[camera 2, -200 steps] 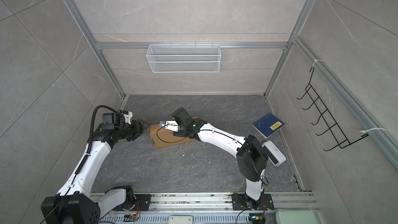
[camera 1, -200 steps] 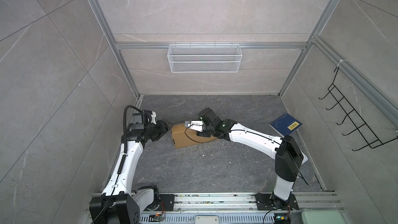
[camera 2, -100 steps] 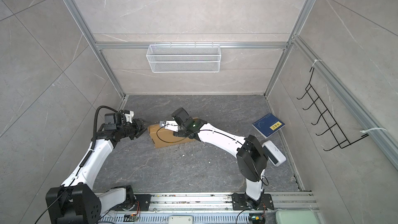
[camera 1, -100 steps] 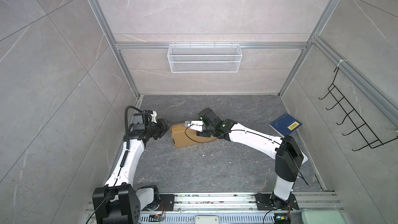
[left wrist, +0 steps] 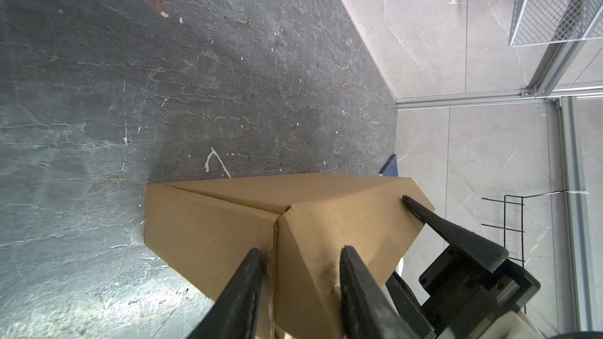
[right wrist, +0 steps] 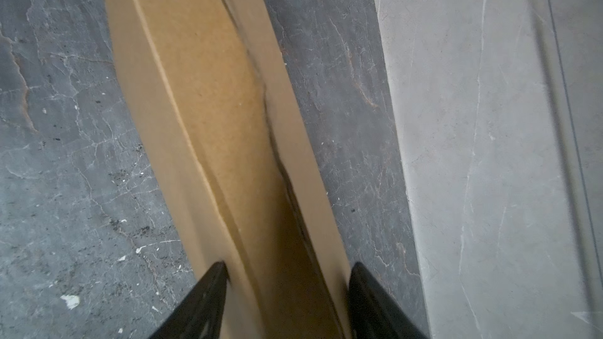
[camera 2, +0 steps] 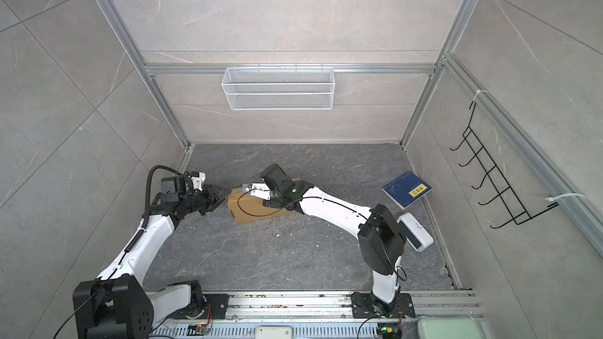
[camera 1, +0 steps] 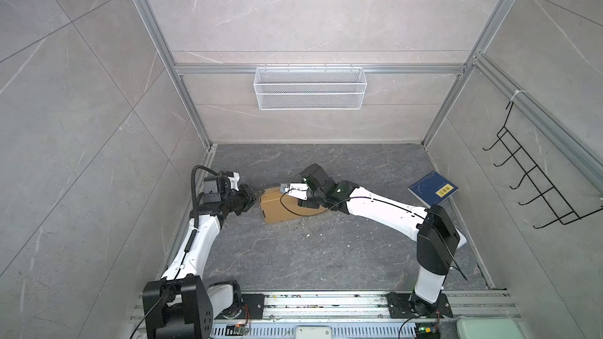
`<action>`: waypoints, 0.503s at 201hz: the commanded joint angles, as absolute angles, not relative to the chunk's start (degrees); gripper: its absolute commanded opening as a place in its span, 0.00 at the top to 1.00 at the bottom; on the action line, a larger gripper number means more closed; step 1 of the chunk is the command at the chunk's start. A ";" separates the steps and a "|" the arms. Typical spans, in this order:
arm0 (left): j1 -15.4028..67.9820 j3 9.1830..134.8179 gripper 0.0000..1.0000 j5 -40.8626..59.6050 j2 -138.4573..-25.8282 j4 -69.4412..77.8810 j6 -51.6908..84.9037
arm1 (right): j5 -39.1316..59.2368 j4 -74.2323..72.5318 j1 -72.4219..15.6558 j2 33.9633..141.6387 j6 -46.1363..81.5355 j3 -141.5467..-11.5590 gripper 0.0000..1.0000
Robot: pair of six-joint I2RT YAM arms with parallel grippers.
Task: Fold the paper box
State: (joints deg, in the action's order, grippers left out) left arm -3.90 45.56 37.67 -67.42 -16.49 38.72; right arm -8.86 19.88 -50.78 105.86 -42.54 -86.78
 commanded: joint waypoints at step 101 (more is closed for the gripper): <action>-4.39 45.32 0.74 38.52 -69.04 -20.48 37.07 | -9.00 22.19 -51.27 105.72 -38.58 -84.19 0.43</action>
